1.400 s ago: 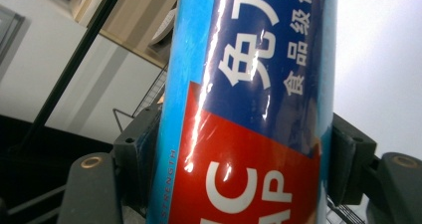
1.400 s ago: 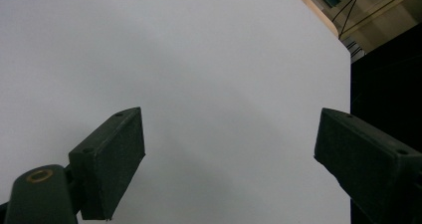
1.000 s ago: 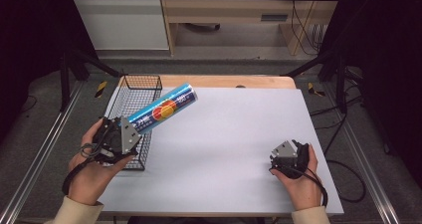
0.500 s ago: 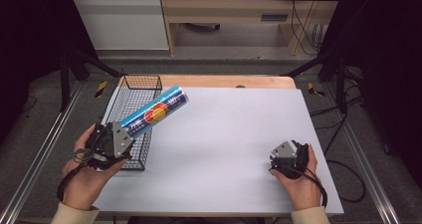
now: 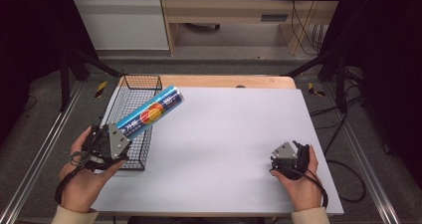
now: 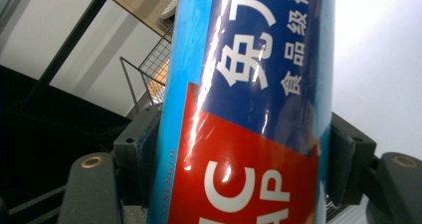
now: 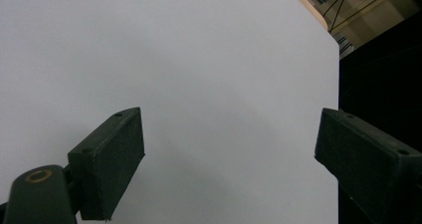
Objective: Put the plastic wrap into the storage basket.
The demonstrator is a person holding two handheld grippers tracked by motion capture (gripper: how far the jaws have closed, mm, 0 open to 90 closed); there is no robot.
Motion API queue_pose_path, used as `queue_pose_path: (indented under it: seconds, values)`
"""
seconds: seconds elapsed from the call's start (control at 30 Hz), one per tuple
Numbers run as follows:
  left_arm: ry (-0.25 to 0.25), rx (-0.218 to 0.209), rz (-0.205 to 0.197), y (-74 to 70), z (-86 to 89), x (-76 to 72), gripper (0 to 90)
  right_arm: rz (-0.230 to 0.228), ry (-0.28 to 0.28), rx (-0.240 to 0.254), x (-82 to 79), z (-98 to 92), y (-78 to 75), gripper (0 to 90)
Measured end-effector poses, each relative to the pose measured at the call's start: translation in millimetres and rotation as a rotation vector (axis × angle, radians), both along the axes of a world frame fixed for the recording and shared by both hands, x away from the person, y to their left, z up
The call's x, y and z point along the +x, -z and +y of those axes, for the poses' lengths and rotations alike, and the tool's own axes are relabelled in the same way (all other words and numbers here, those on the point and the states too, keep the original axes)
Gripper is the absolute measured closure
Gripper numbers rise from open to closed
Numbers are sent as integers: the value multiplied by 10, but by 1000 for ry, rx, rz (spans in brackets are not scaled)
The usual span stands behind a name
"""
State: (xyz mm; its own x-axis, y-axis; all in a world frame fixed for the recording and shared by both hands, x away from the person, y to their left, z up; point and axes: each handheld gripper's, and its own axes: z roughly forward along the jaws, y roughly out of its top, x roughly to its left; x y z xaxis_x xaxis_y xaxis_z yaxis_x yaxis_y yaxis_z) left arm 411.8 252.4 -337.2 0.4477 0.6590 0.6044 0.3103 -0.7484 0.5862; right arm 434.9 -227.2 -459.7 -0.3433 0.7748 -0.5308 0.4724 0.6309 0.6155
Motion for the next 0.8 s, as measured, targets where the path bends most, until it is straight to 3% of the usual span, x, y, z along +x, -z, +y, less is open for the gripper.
queue_pose_path:
  seconds: [0.3, 0.8]
  values:
    - [-31, 13, -10, 6, 38, -33, 297, -18, 8, 6, -7, -10, -20, 117]
    - [-62, -7, -3, 20, 105, -42, 297, -4, 18, 13, 0, -41, -10, 106]
